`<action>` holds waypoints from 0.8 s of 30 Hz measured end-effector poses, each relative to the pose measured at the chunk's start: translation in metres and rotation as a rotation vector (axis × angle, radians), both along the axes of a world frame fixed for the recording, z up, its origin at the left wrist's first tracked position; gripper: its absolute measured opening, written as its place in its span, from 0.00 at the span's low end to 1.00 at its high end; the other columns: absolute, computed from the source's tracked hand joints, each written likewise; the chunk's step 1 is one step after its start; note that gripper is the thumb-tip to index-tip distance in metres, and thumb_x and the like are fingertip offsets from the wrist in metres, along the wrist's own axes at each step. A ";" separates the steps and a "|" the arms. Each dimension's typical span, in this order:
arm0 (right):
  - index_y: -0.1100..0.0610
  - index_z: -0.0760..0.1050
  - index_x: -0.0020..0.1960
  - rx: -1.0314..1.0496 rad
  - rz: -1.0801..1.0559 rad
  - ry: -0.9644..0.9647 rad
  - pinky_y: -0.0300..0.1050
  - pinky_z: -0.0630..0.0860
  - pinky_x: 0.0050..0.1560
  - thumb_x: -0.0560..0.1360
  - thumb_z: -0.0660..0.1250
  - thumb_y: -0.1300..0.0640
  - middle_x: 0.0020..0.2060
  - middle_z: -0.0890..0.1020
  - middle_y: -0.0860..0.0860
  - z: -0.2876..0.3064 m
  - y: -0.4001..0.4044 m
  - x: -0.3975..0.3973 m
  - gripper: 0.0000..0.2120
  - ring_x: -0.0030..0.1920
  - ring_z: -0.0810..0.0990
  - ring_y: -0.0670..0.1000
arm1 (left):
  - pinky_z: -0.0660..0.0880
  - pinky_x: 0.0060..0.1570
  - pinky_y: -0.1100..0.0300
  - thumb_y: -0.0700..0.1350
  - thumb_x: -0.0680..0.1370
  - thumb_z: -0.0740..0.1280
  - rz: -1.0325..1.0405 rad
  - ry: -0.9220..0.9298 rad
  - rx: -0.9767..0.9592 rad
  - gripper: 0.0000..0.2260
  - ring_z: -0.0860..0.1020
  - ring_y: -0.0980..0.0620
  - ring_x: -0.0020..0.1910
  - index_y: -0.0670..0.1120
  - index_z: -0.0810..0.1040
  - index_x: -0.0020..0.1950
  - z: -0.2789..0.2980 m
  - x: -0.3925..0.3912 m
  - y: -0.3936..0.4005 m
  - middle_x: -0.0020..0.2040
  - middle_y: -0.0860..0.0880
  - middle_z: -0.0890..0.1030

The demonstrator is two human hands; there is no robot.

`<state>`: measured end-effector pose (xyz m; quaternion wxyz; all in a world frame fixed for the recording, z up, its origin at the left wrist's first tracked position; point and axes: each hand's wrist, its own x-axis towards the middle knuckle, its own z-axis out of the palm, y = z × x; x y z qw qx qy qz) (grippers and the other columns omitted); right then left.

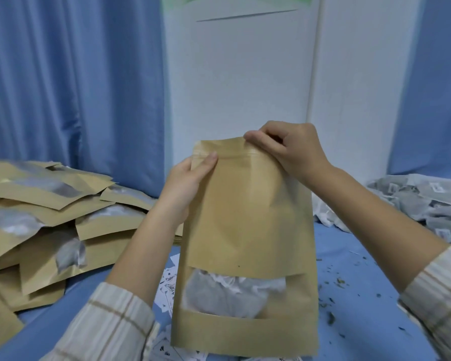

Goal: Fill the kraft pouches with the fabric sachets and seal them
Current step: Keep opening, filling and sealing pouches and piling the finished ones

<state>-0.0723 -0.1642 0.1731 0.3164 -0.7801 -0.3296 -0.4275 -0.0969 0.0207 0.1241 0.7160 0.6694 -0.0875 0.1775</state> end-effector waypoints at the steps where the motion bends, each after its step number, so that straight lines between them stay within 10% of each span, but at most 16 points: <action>1: 0.57 0.80 0.37 -0.026 -0.020 0.016 0.31 0.64 0.32 0.74 0.67 0.48 0.28 0.76 0.47 0.000 -0.002 0.002 0.14 0.30 0.71 0.42 | 0.75 0.30 0.68 0.53 0.75 0.69 0.011 -0.009 -0.033 0.07 0.82 0.58 0.35 0.49 0.81 0.45 -0.003 0.001 -0.001 0.38 0.55 0.85; 7: 0.54 0.74 0.47 -0.365 -0.452 0.169 0.44 0.62 0.38 0.77 0.57 0.39 0.40 0.79 0.50 -0.003 -0.014 0.017 0.19 0.43 0.74 0.52 | 0.76 0.31 0.67 0.46 0.75 0.70 0.000 -0.061 -0.145 0.04 0.80 0.57 0.32 0.48 0.81 0.40 -0.009 0.002 -0.013 0.34 0.54 0.83; 12: 0.47 0.75 0.58 -0.463 -0.230 0.012 0.43 0.66 0.55 0.74 0.58 0.36 0.56 0.75 0.45 -0.002 -0.001 0.009 0.20 0.55 0.74 0.48 | 0.75 0.32 0.68 0.45 0.75 0.70 -0.005 -0.094 -0.132 0.03 0.80 0.57 0.34 0.48 0.81 0.42 -0.017 0.002 -0.021 0.35 0.53 0.83; 18: 0.45 0.79 0.50 -0.476 -0.025 0.364 0.21 0.66 0.37 0.68 0.69 0.38 0.34 0.75 0.34 0.009 0.010 0.006 0.15 0.38 0.73 0.31 | 0.73 0.30 0.68 0.47 0.78 0.67 0.014 -0.117 -0.071 0.10 0.79 0.58 0.32 0.50 0.81 0.37 -0.020 -0.002 -0.019 0.32 0.54 0.82; 24: 0.52 0.80 0.39 -0.400 -0.063 0.336 0.36 0.69 0.34 0.66 0.74 0.43 0.27 0.76 0.44 0.007 0.021 0.011 0.12 0.32 0.74 0.42 | 0.71 0.34 0.65 0.46 0.77 0.68 0.206 -0.240 0.038 0.08 0.76 0.58 0.31 0.51 0.77 0.38 -0.024 0.003 -0.009 0.30 0.55 0.80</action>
